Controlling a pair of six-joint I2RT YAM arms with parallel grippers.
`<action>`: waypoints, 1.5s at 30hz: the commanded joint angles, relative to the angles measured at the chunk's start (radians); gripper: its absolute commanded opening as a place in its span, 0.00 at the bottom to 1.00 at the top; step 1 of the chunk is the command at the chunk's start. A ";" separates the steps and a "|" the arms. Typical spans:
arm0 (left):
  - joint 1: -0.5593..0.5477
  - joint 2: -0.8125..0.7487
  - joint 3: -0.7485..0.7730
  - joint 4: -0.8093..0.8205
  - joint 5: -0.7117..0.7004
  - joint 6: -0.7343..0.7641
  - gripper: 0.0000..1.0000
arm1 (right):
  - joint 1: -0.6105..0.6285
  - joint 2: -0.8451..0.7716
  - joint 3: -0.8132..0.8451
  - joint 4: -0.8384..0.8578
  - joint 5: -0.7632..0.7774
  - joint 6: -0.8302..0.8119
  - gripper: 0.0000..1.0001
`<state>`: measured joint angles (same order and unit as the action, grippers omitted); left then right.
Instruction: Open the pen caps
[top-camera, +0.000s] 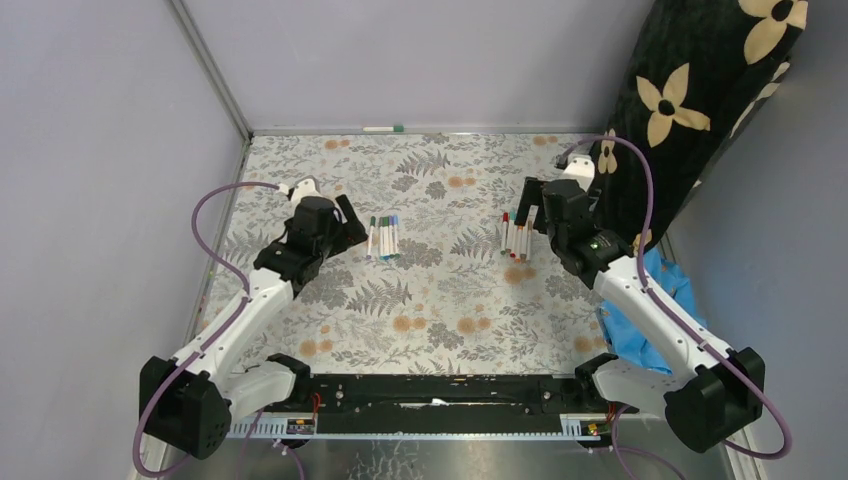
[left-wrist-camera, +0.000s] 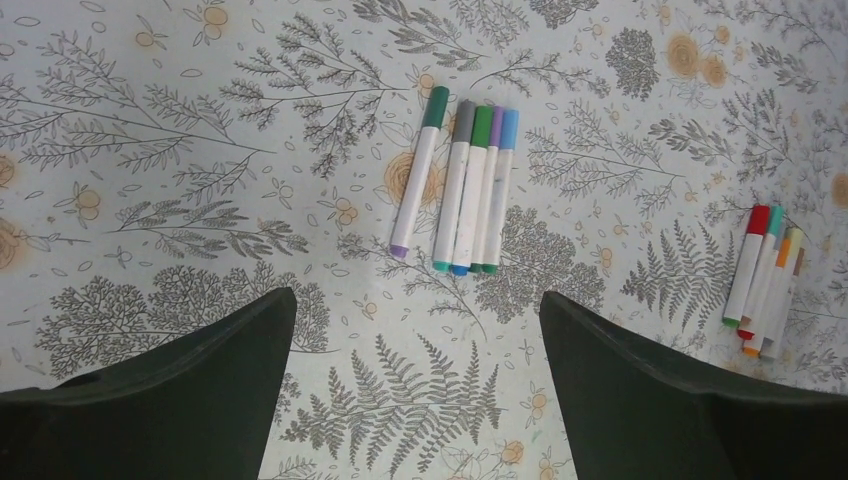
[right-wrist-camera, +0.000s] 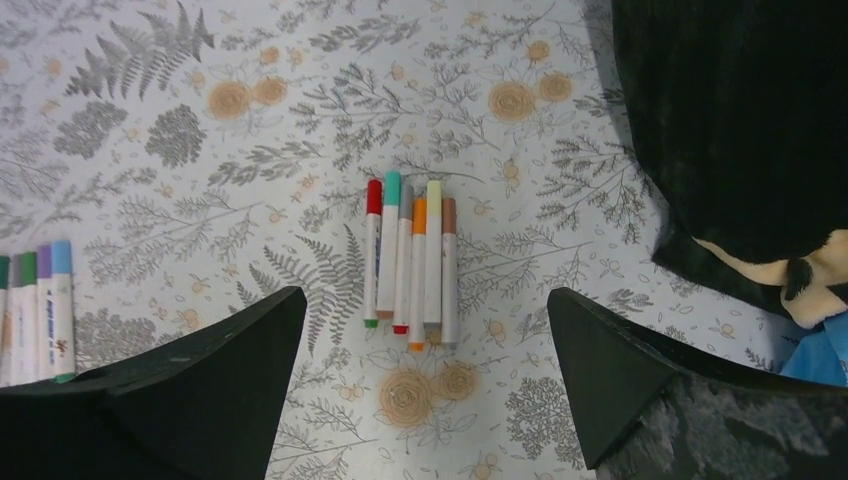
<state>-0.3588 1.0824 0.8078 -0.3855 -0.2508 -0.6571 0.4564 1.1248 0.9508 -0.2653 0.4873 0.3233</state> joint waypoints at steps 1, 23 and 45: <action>-0.005 -0.035 0.017 -0.036 -0.032 -0.002 0.99 | 0.003 -0.031 -0.053 0.046 -0.038 -0.057 1.00; -0.005 0.038 0.046 -0.021 -0.049 -0.048 0.99 | 0.004 0.384 0.058 0.127 -0.264 -0.114 0.52; -0.005 0.010 0.054 0.004 -0.044 -0.035 0.99 | 0.004 0.640 0.202 0.051 -0.276 -0.077 0.45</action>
<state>-0.3592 1.1069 0.8406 -0.4198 -0.2733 -0.6979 0.4564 1.7481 1.1088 -0.2047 0.2150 0.2329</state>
